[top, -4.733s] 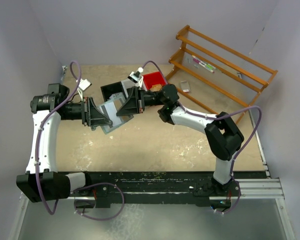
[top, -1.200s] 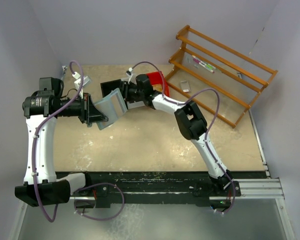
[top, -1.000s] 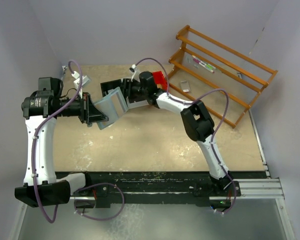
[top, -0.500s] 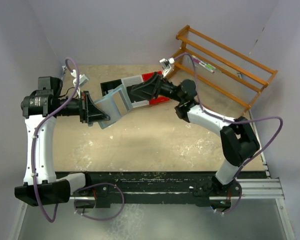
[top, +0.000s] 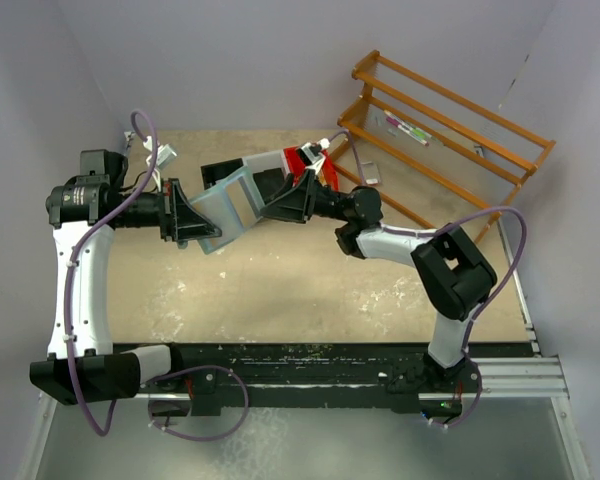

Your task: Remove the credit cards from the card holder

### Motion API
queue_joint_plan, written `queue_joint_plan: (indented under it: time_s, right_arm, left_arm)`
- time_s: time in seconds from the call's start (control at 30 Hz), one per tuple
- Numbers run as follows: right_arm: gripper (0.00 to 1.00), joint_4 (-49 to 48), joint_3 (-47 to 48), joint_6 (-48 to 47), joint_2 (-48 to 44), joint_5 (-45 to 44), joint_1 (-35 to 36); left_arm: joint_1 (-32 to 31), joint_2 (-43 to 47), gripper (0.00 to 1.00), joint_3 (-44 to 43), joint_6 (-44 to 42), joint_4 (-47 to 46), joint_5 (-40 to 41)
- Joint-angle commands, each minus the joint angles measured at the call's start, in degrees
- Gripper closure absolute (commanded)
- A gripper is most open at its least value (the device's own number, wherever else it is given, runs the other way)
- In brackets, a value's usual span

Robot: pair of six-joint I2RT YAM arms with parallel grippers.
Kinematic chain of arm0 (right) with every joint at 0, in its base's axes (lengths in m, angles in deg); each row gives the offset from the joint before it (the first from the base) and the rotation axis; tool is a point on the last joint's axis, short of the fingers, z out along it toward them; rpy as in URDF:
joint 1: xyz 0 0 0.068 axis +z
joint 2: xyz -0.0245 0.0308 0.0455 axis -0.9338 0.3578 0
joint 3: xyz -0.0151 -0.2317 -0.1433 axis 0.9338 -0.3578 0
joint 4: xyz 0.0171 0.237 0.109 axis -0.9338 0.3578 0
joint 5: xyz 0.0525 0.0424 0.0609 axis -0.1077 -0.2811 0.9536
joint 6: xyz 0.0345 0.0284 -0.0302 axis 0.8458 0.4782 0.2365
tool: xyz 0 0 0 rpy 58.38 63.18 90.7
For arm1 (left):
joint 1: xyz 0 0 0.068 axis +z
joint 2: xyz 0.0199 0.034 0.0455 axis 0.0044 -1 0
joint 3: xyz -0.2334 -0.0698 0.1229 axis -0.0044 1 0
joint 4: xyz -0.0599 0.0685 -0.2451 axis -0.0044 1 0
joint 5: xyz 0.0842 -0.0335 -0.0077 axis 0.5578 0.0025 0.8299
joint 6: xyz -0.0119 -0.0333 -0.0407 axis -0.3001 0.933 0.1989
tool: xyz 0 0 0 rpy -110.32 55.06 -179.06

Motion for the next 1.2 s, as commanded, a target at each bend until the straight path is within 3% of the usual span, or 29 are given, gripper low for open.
queue_joint_plan:
  time_s: [0.0, 0.13, 0.27, 0.5, 0.6, 0.77, 0.83, 0.97, 1.17]
  right_arm:
    - [0.37, -13.1, 2.8, 5.6, -1.1, 1.4, 0.9]
    - [0.62, -12.6, 1.5, 4.7, -4.7, 1.5, 1.8]
    - [0.74, -10.9, -0.7, 2.8, -8.1, 1.8, 2.0]
    - [0.72, -4.7, -2.4, -1.6, -12.2, 4.2, 1.9]
    - [0.64, -3.2, -1.8, -2.0, -12.3, 5.3, 1.9]
    - [0.66, 2.0, 0.4, -4.2, -12.2, 5.6, 1.8]
    - [0.63, 10.1, 1.6, -9.2, -13.1, 5.4, 1.8]
    - [0.48, 37.2, 3.9, -28.2, -18.2, 0.1, 1.8]
    - [0.68, 38.4, 3.9, -30.0, -20.3, 1.6, 1.8]
  left_arm:
    - [0.0, 0.5, 1.00, -1.2, -1.2, -1.4, -3.5]
    - [0.0, 0.4, 1.00, -0.5, -1.4, -2.2, -0.2]
    - [0.0, 0.5, 1.00, 0.4, -0.2, -3.7, 3.6]
    - [0.0, 1.0, 1.00, 1.8, 1.8, -7.1, 6.4]
    - [0.0, 1.2, 1.00, 2.2, 1.9, -7.2, 6.0]
    - [0.0, 2.4, 1.00, 2.5, 1.7, -7.1, 6.7]
    - [0.0, 2.5, 1.00, 2.1, 1.7, -6.6, 6.5]
    - [0.0, 2.8, 1.00, 1.5, 1.8, -6.0, 5.8]
    - [0.0, 2.8, 1.00, 1.3, 1.7, -5.8, 5.1]
